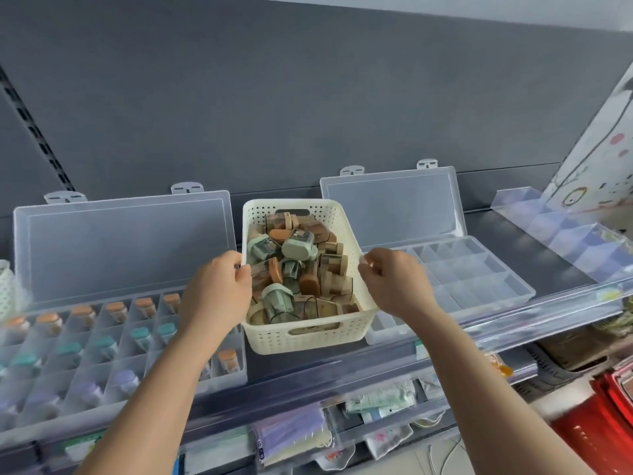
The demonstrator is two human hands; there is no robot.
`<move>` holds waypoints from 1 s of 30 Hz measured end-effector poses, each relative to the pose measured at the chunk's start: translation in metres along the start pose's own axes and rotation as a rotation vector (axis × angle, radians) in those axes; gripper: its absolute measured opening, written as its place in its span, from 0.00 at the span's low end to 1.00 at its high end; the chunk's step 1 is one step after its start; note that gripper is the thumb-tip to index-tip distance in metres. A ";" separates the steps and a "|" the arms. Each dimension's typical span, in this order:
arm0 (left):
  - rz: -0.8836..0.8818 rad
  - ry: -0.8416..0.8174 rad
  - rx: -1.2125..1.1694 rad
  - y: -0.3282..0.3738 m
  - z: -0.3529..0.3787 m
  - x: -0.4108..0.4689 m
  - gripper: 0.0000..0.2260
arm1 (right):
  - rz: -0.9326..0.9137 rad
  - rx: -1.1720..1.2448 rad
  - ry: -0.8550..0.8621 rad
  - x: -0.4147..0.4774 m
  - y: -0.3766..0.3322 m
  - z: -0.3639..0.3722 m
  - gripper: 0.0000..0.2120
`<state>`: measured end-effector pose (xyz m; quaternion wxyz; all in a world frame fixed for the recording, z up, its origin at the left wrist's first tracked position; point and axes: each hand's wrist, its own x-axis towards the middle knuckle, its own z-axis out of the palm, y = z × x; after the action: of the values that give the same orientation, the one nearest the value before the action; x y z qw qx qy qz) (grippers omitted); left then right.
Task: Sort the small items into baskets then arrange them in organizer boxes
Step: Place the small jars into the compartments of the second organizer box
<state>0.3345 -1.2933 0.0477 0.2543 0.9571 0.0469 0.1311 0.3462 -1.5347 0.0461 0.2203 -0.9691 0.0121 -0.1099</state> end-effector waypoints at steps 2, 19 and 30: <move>-0.013 0.004 0.016 -0.005 0.004 0.003 0.08 | 0.006 0.002 -0.016 0.004 -0.001 0.006 0.12; -0.092 -0.016 0.237 -0.020 0.051 0.000 0.10 | -0.074 0.020 -0.118 0.022 0.023 0.044 0.11; -0.173 0.010 0.512 -0.007 0.053 -0.007 0.11 | -0.261 0.034 -0.284 0.035 0.045 0.054 0.10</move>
<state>0.3425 -1.3136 -0.0011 0.0141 0.9820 0.1614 0.0974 0.3932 -1.5550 -0.0138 0.2202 -0.9643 -0.1469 0.0001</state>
